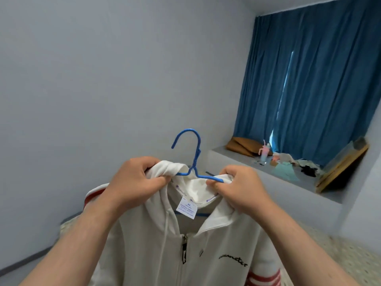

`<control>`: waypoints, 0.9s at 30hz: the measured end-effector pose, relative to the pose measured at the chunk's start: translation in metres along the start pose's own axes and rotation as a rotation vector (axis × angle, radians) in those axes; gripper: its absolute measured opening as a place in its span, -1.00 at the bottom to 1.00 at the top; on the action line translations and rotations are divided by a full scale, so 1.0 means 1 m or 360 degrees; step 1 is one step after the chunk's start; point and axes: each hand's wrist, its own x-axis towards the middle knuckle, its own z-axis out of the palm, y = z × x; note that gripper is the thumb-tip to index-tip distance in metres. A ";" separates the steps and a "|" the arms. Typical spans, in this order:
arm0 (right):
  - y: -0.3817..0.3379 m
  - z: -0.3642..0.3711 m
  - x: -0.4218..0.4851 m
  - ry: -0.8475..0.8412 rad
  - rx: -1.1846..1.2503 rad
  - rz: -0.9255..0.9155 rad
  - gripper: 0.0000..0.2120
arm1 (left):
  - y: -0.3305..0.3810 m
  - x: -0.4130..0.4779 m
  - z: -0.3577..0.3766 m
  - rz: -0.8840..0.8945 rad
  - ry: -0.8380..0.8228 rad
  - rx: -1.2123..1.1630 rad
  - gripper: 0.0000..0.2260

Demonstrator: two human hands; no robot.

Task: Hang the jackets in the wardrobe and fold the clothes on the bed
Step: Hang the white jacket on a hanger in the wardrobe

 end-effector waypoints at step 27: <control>-0.380 0.245 -0.072 -0.1035 0.0848 -0.1073 -0.62 | -0.090 -0.282 -0.348 -0.0803 0.0964 0.0629 -0.85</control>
